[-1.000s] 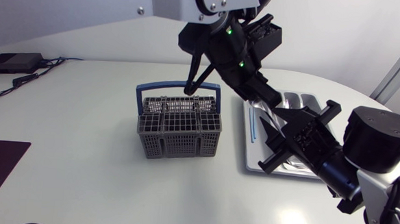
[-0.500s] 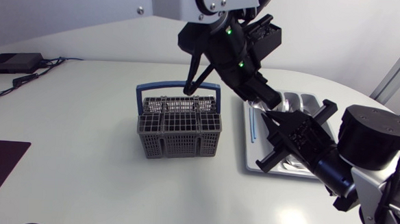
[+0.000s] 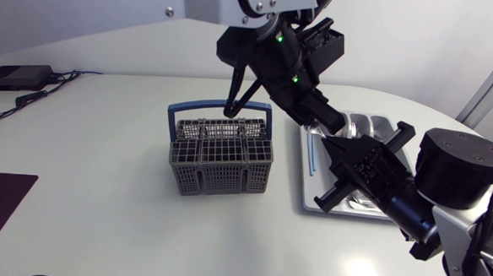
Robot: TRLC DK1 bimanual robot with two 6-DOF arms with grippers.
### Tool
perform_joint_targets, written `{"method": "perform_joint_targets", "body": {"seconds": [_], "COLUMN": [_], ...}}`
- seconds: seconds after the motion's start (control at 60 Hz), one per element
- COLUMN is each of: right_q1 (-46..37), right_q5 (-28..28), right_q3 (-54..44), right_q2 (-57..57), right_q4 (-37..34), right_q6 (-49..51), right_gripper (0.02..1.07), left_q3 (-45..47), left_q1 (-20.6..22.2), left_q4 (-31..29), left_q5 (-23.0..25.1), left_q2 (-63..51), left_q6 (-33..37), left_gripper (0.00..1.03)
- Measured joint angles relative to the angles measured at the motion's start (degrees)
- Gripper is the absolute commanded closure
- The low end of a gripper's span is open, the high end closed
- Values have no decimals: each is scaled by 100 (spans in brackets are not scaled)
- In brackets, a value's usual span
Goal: Unload the cutlery basket into the drawer organizer.
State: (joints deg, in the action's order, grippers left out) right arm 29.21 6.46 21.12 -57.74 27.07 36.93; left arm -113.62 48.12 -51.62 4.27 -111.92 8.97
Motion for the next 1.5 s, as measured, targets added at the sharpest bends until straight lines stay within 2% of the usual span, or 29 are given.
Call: {"method": "perform_joint_targets", "body": {"seconds": [0.033,0.067,0.133,0.15,0.233,0.383,0.533,0.667,0.783,0.85,1.133,1.5], "right_q1": [2,24,37,37,20,-437,-1381,-2546,-3305,-3635,-4323,-4887], "right_q5": [-46,-85,-181,-201,-402,-1193,-2328,-3462,-4166,-4424,-4592,-4520], "right_q3": [0,0,0,0,-2,-7,-33,-33,48,146,702,1521], "right_q2": [15,26,61,79,195,492,780,750,468,249,-1001,-2264], "right_q4": [-7,-11,-48,-66,-280,-745,-1255,-1869,-2500,-2830,-3342,-4288], "right_q6": [0,2,39,42,48,87,374,927,1554,1939,3386,4758], "right_gripper": [101,101,101,101,101,101,101,101,101,101,101,101], "left_q3": [0,0,0,0,0,0,44,413,846,1252,2826,4017], "left_q1": [-2,-11,-39,-48,-125,-334,-597,-807,-935,-984,-1211,-1683], "left_q4": [7,7,9,9,70,404,745,1051,1300,1644,2948,3611], "left_q5": [2,2,7,11,20,17,-20,-26,-50,-192,-636,-782], "left_q2": [2,9,26,39,116,450,898,1300,1515,1672,2660,3407], "left_q6": [0,0,2,2,2,2,4,4,9,68,483,640], "left_gripper": [41,26,5,4,4,4,4,4,4,4,4,4]}}
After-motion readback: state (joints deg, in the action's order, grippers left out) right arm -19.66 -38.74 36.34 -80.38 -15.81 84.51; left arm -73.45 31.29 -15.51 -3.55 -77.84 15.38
